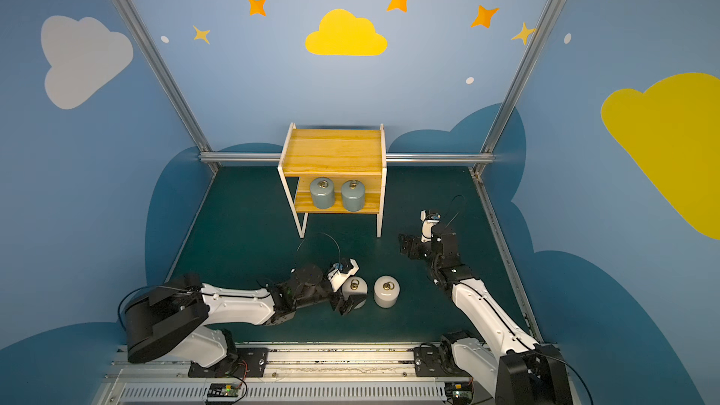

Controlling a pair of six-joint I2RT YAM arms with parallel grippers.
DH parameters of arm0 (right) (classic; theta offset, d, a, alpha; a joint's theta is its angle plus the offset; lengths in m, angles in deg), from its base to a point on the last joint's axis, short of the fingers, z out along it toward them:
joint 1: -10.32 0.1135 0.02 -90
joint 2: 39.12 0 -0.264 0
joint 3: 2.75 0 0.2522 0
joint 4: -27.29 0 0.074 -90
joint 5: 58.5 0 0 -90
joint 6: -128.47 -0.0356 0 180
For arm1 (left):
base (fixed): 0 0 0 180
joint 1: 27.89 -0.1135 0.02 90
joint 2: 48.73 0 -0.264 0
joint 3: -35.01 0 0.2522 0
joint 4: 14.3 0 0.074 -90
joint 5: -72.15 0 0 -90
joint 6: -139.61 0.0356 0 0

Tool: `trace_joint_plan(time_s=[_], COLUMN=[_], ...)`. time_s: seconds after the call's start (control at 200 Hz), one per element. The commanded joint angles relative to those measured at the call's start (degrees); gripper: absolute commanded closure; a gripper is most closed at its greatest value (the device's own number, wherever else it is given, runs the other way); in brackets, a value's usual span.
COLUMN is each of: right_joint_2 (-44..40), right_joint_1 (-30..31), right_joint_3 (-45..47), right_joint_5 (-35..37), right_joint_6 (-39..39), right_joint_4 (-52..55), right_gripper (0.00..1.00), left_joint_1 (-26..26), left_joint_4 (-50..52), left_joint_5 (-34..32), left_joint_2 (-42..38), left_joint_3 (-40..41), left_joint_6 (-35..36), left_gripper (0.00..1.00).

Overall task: Remove the tea canisters from the shelf
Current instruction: Place the tea canister at the center of the board, then pick up the tea canister from the shelf.

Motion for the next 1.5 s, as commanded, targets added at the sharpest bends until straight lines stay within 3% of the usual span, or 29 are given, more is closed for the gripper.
trace_joint_plan(time_s=[0.0,0.155,0.305,0.581,0.731,1.136,1.497], right_joint_2=[-1.88,-3.97,-6.19,-3.43,1.73,17.74,25.28], right_joint_1=[0.14,2.82,9.95,25.72,30.66,34.0,33.02], right_joint_3=[-0.84,-0.53,-0.71,-3.3,-7.0,-15.95,-19.95], right_joint_5=[-3.62,-4.25,-0.43,10.87,15.04,20.4,23.49], right_joint_6=[0.56,-0.4,-1.1,-1.65,0.05,6.15,10.58], right_joint_4=[2.14,3.86,5.73,4.04,1.06,-13.07,-21.44], right_gripper=[0.09,0.09,0.09,0.09,0.09,0.09,0.09], left_joint_1=[0.0,-0.09,-1.42,-12.56,-17.37,-22.38,-23.54], left_joint_4=[6.25,12.1,19.96,32.25,36.12,40.29,42.33], left_joint_5=[-1.62,-4.73,-9.09,-9.08,-9.16,-10.55,-11.11], left_joint_2=[-4.06,-9.6,-15.5,-27.8,-33.22,-42.37,-46.86], left_joint_3=[-2.17,-3.05,-4.48,-5.36,-4.46,0.07,1.36], left_joint_6=[1.94,2.55,2.75,-0.39,-0.24,-1.59,-1.08], left_gripper=[0.06,0.06,0.04,0.03,0.02,0.0,0.0])
